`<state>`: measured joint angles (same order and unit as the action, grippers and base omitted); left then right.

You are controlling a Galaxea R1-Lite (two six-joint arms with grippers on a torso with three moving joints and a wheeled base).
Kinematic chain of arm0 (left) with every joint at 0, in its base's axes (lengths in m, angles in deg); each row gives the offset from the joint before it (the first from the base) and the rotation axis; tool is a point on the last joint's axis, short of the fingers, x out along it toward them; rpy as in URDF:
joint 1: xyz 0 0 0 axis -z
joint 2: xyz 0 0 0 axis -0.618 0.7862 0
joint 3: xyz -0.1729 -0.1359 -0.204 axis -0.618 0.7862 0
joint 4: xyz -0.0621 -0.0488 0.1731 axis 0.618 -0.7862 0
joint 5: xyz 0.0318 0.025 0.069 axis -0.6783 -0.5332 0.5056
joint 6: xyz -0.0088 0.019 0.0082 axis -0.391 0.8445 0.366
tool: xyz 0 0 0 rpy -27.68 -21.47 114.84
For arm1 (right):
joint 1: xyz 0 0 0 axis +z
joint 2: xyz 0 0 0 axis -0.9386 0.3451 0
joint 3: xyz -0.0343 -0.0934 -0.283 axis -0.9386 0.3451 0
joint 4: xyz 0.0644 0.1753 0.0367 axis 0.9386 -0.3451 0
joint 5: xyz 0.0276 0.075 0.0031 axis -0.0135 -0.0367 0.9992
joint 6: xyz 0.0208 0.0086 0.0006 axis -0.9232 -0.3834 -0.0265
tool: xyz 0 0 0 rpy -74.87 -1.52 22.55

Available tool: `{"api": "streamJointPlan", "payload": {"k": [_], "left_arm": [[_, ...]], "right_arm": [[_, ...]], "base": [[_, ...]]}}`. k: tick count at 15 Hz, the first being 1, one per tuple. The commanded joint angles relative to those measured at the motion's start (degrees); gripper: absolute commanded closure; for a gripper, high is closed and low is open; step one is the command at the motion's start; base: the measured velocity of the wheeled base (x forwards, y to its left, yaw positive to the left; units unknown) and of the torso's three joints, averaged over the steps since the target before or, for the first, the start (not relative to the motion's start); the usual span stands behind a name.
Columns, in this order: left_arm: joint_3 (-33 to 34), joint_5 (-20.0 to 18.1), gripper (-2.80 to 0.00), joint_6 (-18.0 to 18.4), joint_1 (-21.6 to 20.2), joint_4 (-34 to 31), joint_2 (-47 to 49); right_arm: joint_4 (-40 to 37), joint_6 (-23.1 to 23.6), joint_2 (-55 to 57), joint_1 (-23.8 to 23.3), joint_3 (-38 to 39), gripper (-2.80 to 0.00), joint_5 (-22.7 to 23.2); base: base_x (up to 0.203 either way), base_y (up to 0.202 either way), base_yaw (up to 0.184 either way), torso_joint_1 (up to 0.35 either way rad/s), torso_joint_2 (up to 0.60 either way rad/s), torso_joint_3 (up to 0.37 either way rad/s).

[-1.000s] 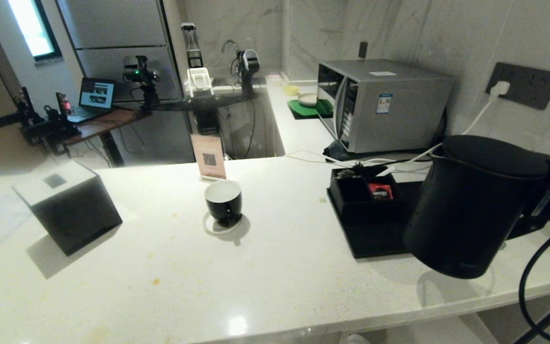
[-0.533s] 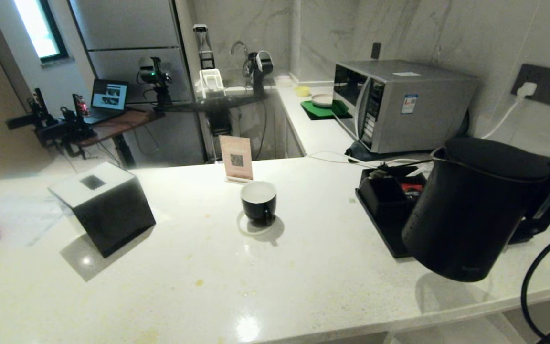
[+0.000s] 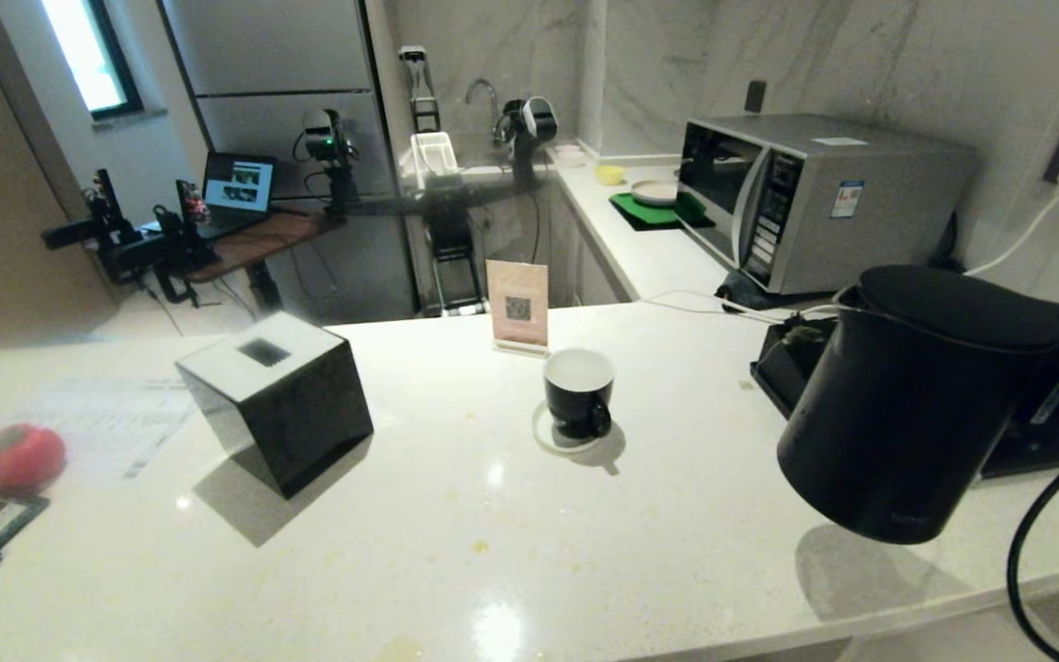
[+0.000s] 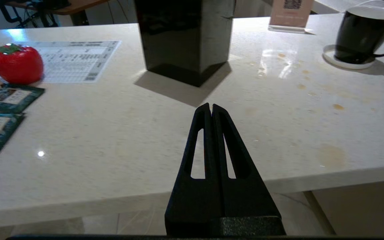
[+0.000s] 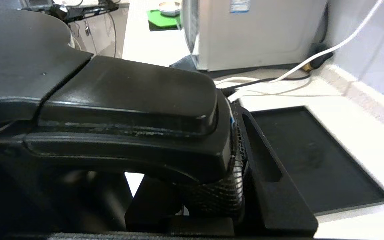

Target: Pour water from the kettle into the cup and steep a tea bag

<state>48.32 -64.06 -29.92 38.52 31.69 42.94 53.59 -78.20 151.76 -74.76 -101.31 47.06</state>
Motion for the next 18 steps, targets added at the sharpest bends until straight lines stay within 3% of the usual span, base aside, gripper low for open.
{"api": "streamJointPlan", "payload": {"k": [1, 6, 18], "left_arm": [[0.0, 0.04, 0.0, -0.02, 0.0, 0.02, 0.08], [0.0, 0.04, 0.0, 0.07, 0.0, 0.02, 0.08], [0.0, 0.04, 0.0, -0.02, 0.0, 0.02, 0.08]], "right_arm": [[0.48, 0.01, 0.19, 0.03, -0.02, 0.0, 0.01], [0.39, 0.01, 0.61, 0.03, -0.46, 0.0, 0.01], [-2.28, 0.01, 0.81, 0.12, -3.83, 0.0, 0.01]], "base": [[0.0, 0.199, 0.001, 0.002, 0.0, -0.001], [0.0, 0.15, 0.001, 0.003, 0.0, 0.002], [0.0, 0.0, 0.0, 0.0, 0.0, 0.0]]}}
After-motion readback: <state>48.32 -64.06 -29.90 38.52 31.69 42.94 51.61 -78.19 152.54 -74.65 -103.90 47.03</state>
